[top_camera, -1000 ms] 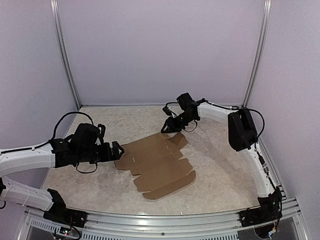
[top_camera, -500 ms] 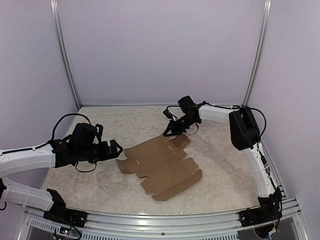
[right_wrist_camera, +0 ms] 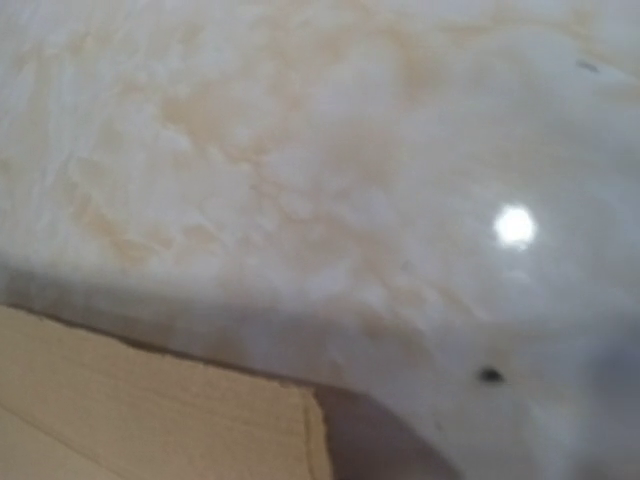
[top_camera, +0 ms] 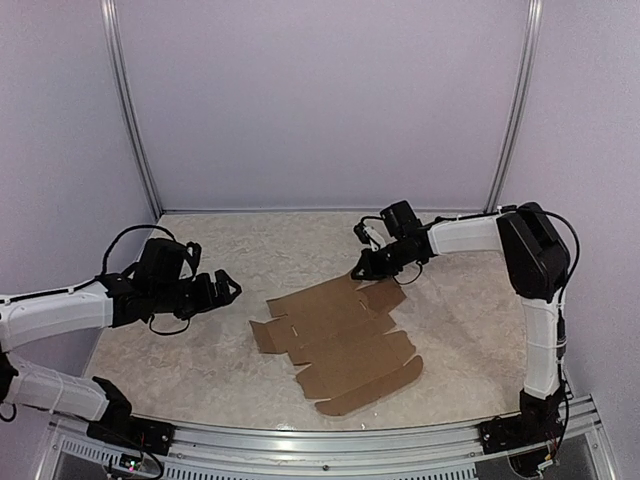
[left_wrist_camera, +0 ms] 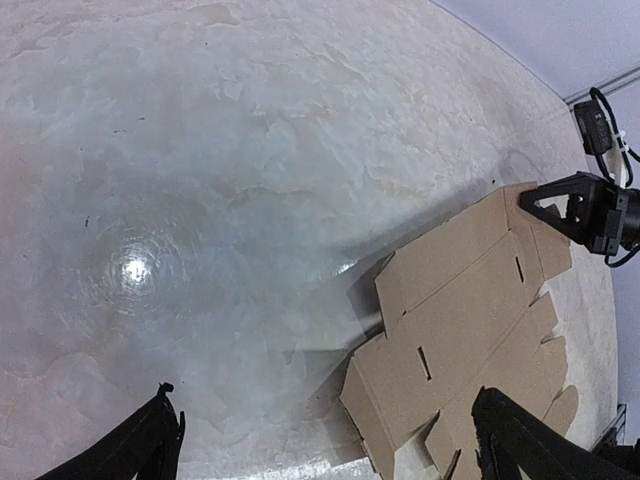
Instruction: Fold the paper box
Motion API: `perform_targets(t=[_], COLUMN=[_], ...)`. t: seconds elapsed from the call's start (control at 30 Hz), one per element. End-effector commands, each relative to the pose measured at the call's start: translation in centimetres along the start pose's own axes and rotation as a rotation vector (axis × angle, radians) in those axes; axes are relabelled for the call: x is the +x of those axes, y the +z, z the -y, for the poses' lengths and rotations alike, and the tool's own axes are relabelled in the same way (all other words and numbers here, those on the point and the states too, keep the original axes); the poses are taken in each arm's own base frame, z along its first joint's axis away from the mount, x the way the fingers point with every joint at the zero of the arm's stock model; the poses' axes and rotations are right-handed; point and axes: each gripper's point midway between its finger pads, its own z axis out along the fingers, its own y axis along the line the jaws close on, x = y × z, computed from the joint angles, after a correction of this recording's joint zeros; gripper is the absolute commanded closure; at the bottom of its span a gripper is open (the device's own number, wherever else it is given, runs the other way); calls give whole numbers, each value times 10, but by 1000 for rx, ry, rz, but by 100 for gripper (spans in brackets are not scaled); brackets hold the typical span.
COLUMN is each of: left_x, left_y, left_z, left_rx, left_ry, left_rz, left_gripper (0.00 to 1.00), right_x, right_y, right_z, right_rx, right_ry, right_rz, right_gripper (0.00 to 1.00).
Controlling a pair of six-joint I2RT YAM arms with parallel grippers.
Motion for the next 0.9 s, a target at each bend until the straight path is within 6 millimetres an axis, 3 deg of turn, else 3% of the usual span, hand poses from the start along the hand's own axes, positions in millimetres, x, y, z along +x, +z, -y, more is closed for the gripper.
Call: perform_targets(t=[0.0,0.13,0.27,0.47,0.7,0.87], left_x=[-6,-5,-5,-15,-6,3], left_y=[12,25,40,65,91,101], left_z=[24,36,50,54,59,59], left_rx=[93,146,198,220,258,274], left_ry=[32,37,65,69,55,52], left_rz=[-42,-69,-103,-93,-137,-177], left_gripper=[1,1,1,2,10,21], right_x=[-24,-17,6,24,34,38], right_y=[-30,-53,-67,-79,-108,-116], right_z=[4,8,19,8,-7,-10], right_rx=[71,119,179,172,179,188], right_ry=[52,114,179,230,234,245], right_rz=[209,319,402,479,575,591], right_gripper=[100,100,100,100,100,100])
